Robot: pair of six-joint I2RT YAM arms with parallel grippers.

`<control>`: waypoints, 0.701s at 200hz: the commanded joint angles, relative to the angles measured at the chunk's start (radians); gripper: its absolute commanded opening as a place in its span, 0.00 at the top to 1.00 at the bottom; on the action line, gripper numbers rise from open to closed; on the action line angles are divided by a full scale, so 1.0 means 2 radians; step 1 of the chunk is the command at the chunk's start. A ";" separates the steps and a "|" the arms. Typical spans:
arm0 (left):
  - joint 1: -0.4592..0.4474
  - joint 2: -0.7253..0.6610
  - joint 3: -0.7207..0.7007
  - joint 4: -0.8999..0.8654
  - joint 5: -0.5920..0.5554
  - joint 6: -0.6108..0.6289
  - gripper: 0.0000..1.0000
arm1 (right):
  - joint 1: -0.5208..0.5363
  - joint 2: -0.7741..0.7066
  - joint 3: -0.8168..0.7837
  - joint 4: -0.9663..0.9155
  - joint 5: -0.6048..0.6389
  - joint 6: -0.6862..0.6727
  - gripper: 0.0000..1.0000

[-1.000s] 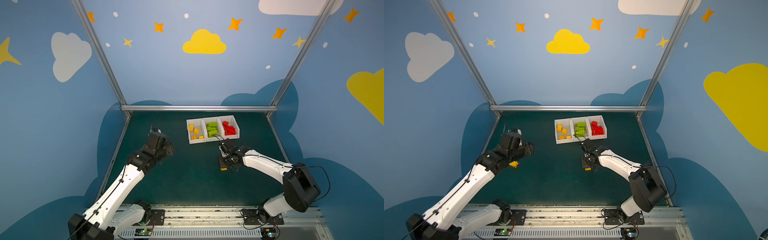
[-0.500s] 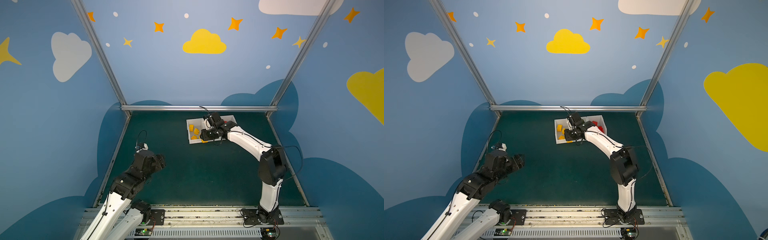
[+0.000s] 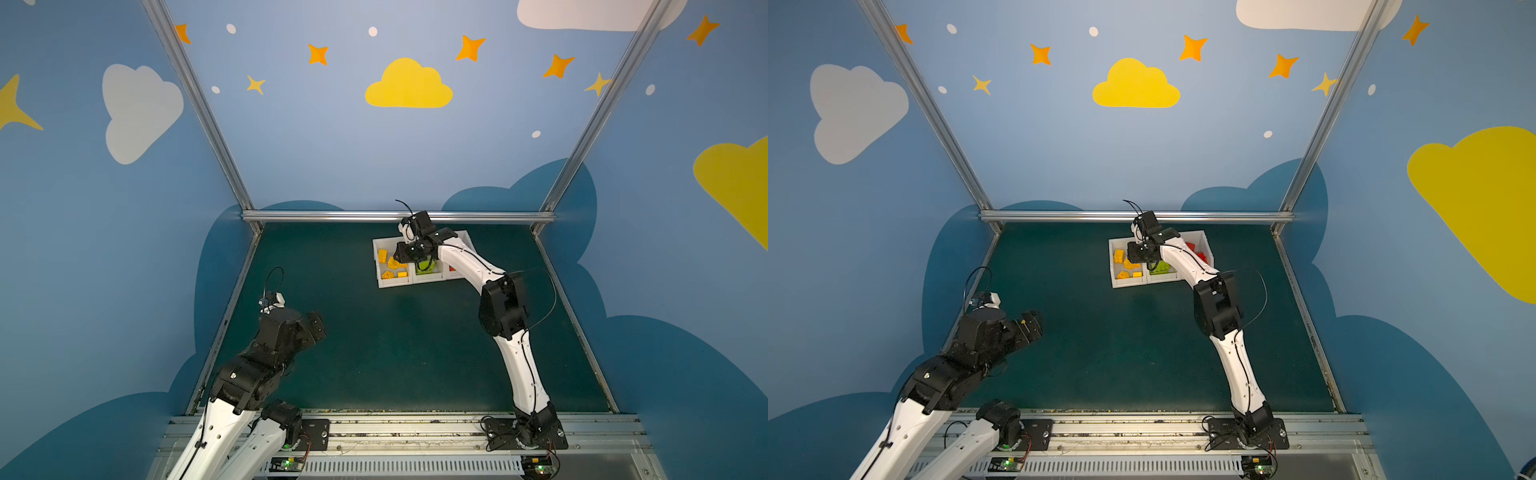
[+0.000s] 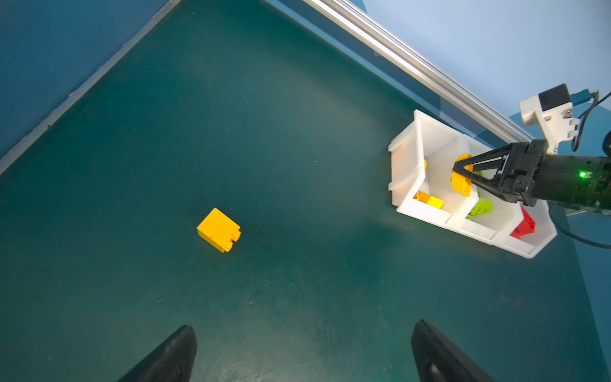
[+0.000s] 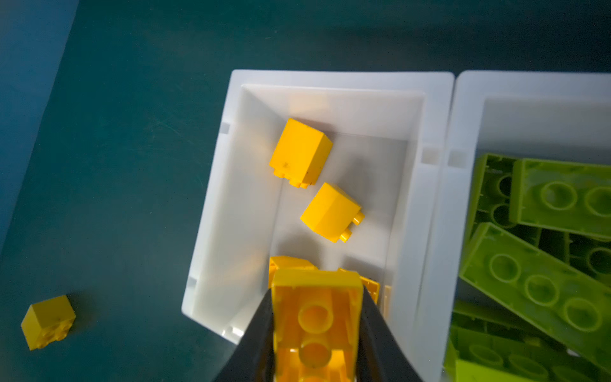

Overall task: Sort the legos into containers by color
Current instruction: Place the lego in the container, then pick up the lego from the middle-left of the table.

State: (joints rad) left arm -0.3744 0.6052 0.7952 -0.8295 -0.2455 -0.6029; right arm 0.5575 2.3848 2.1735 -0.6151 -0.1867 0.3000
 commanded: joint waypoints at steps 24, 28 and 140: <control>0.007 0.014 0.002 -0.015 -0.018 0.001 0.00 | -0.004 -0.004 0.028 -0.001 -0.022 0.005 0.36; 0.008 0.018 0.002 -0.015 -0.016 0.000 0.00 | -0.004 -0.007 0.026 0.000 -0.022 0.004 0.34; 0.185 0.223 -0.016 0.066 0.135 -0.045 0.01 | -0.006 -0.326 -0.400 0.210 -0.032 0.063 0.32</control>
State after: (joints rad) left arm -0.0509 0.9859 0.7738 -0.7689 -0.0536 -0.6609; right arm 0.5468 1.8587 1.5742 -0.3653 -0.2478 0.3485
